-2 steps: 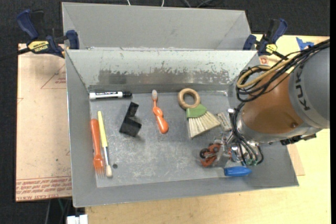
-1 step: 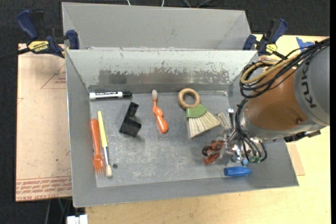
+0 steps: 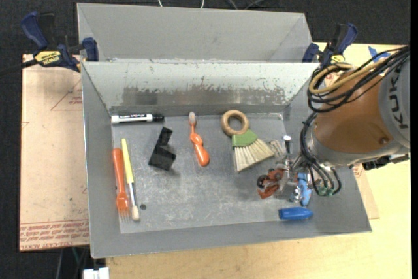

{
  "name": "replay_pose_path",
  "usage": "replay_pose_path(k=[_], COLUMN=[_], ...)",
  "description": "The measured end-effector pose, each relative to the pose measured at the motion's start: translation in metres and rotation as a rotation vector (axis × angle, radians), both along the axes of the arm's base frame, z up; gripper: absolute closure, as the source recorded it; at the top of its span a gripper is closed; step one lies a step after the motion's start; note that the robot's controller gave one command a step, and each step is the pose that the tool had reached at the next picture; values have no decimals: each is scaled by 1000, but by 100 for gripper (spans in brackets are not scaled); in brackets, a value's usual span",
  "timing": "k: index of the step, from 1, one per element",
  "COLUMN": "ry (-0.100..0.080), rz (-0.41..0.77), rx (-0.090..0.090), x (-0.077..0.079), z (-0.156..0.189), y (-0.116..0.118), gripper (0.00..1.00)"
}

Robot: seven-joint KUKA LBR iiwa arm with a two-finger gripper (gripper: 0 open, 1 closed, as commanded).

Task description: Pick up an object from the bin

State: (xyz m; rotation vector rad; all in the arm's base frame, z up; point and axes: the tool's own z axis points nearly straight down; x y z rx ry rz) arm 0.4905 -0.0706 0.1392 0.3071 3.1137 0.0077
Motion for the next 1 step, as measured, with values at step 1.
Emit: replay_pose_path(k=[1], ry=[-2], rz=[0], rx=[0], x=[1], z=[31], y=[0], gripper=[100])
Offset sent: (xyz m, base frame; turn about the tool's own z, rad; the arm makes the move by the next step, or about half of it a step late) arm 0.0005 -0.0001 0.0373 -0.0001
